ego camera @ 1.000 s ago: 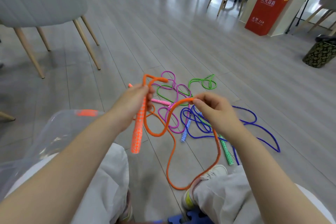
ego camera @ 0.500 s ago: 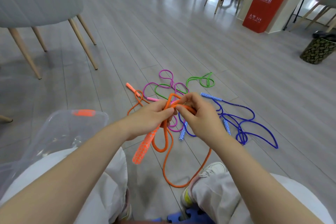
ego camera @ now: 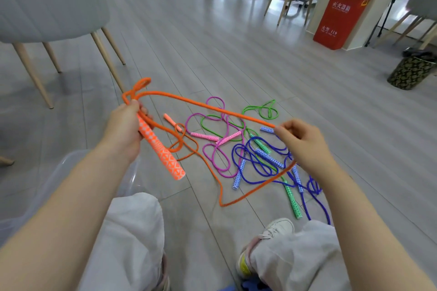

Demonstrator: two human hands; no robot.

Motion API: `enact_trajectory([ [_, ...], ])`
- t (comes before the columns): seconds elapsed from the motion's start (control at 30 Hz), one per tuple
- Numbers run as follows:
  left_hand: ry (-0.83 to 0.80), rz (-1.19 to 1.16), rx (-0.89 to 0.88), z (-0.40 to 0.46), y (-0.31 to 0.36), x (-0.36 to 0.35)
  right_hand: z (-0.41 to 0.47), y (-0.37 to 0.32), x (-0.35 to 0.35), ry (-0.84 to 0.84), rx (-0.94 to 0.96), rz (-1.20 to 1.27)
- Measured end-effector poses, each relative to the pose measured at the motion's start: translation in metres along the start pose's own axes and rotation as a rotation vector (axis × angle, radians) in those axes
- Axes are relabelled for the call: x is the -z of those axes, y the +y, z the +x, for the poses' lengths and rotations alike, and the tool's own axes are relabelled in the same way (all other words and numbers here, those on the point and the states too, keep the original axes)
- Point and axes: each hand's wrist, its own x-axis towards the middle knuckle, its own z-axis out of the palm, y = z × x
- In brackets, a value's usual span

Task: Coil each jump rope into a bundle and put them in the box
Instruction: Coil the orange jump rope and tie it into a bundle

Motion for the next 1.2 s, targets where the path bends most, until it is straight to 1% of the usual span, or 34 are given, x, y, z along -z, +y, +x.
enact_trajectory([
  [0.07,-0.055,-0.057,0.095,-0.005,-0.001,-0.002,-0.003,-0.006,-0.010,-0.012,-0.011,0.111],
  [0.13,-0.194,0.001,0.170,-0.017,-0.009,-0.011,-0.011,-0.014,-0.027,-0.040,-0.005,0.238],
  [0.2,-0.346,0.092,0.197,-0.031,-0.019,-0.023,-0.021,-0.023,-0.043,-0.077,0.026,0.331],
  [0.27,-0.455,0.156,0.229,-0.041,-0.029,-0.034,-0.031,-0.031,-0.056,-0.122,0.063,0.384],
  [0.37,-0.531,0.186,0.277,-0.054,-0.039,-0.047,-0.039,-0.033,-0.072,-0.181,0.128,0.345],
  [0.47,-0.613,0.140,0.329,-0.067,-0.040,-0.054,-0.042,-0.030,-0.079,-0.211,0.124,0.298],
  [0.57,-0.702,0.207,0.271,-0.073,-0.039,-0.052,-0.042,-0.027,-0.077,-0.206,0.086,0.298],
  [0.67,-0.672,0.301,0.165,-0.071,-0.042,-0.048,-0.041,-0.024,-0.077,-0.208,0.100,0.267],
  [0.8,-0.621,0.452,0.054,-0.071,-0.046,-0.047,-0.045,-0.019,-0.076,-0.316,0.185,0.123],
  [0.87,-0.649,0.501,0.040,-0.072,-0.048,-0.046,-0.048,-0.018,-0.075,-0.366,0.226,0.084],
  [0.93,-0.687,0.512,0.060,-0.075,-0.049,-0.047,-0.049,-0.018,-0.076,-0.401,0.261,0.030],
  [0.97,-0.681,0.505,0.067,-0.077,-0.049,-0.047,-0.050,-0.018,-0.076,-0.409,0.275,0.005],
  [1.07,-0.595,0.446,0.097,-0.072,-0.045,-0.047,-0.049,-0.018,-0.077,-0.402,0.272,0.017],
  [1.13,-0.551,0.287,0.178,-0.065,-0.038,-0.046,-0.045,-0.016,-0.075,-0.380,0.250,0.057],
  [1.2,-0.529,0.066,0.268,-0.056,-0.028,-0.042,-0.040,-0.015,-0.067,-0.377,0.219,0.064],
])
